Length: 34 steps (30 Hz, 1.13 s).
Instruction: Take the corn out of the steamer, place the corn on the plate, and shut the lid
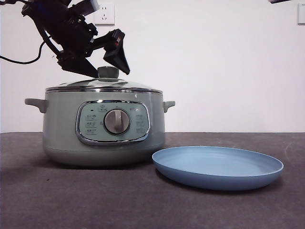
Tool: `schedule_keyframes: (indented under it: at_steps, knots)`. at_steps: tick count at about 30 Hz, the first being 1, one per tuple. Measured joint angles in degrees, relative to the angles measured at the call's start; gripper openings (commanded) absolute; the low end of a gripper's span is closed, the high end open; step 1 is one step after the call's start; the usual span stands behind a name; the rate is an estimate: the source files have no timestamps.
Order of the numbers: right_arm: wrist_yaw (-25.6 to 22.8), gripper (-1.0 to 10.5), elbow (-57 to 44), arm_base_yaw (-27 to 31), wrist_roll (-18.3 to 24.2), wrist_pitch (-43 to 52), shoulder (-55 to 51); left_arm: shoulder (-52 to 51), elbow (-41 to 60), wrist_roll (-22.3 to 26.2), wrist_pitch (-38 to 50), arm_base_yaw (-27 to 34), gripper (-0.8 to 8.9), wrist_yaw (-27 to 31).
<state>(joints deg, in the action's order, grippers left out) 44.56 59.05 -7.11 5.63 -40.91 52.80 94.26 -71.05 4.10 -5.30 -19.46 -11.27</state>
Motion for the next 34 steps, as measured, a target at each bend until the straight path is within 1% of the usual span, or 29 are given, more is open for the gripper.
schedule_keyframes:
  at_steps: [1, 5, 10, 11, 14, 15, 16, 24, 31, 34]
  knots:
    - [0.0, 5.4, 0.0, 0.0, 0.0, 0.0, 0.0, 0.0, 0.0, 0.0, -0.3, 0.0, 3.42, 0.3]
    - [0.0, 5.4, 0.0, 0.0, 0.0, 0.0, 0.0, 0.0, 0.0, 0.0, -3.0, 0.0, 3.44, 0.4]
    - [0.0, 5.4, 0.0, 0.0, 0.0, 0.0, 0.0, 0.0, -0.2, 0.0, -3.3, 0.0, 3.28, 0.4]
    - [0.0, 5.4, 0.0, 0.0, 0.0, 0.0, 0.0, 0.0, -0.2, 0.0, -3.3, 0.0, 2.68, 0.3]
    - [0.0, 5.4, 0.0, 0.0, 0.0, 0.0, 0.0, -0.1, -0.3, 0.9, -3.1, -0.2, 0.23, 0.2]
    - [-0.1, 5.4, 0.0, 0.0, 0.0, 0.0, 0.0, -0.1, -0.3, 0.9, -3.2, -0.3, -0.20, 0.0]
    - [-0.1, 5.4, 0.0, 0.0, 0.0, 0.0, 0.0, -0.1, -0.3, 0.9, -3.2, -0.4, -0.08, 0.0]
    - [-0.1, 5.4, 0.0, 0.0, 0.0, 0.0, 0.0, -0.2, -0.4, 1.0, -3.5, -0.4, -0.08, 0.0]
    - [-0.1, 5.4, 0.0, 0.0, 0.0, -0.9, 0.0, -0.4, -3.5, 0.5, -7.6, -0.3, -0.08, -0.5]
    - [-0.1, 5.4, 0.0, 0.0, 0.0, -0.9, 0.0, -1.1, -6.3, 0.4, -11.0, -0.2, -0.08, -1.2]
